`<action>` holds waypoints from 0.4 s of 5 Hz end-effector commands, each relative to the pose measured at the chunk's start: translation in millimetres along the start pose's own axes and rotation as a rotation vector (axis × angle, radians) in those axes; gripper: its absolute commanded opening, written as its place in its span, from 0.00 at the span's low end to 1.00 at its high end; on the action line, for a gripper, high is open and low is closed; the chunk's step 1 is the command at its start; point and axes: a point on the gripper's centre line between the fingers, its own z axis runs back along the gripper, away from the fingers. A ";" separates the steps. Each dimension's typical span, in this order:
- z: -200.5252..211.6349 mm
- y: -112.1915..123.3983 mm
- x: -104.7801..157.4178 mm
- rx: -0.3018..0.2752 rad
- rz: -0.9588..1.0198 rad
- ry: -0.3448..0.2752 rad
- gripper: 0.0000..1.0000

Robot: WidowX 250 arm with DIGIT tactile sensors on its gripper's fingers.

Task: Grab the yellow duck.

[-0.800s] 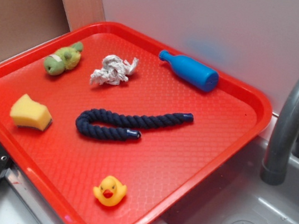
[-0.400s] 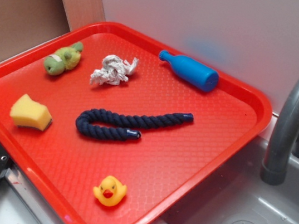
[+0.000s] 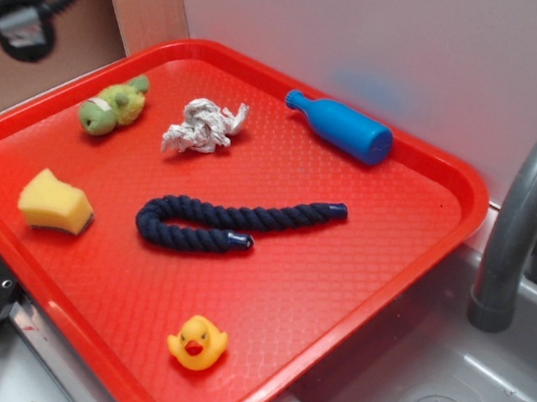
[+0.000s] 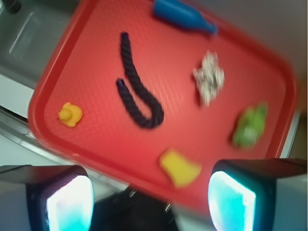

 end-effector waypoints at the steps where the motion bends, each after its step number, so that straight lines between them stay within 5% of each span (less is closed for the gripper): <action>1: -31.6 -50.8 20.9 0.028 -0.530 0.066 1.00; 2: -51.6 -68.2 12.7 -0.029 -0.795 0.116 1.00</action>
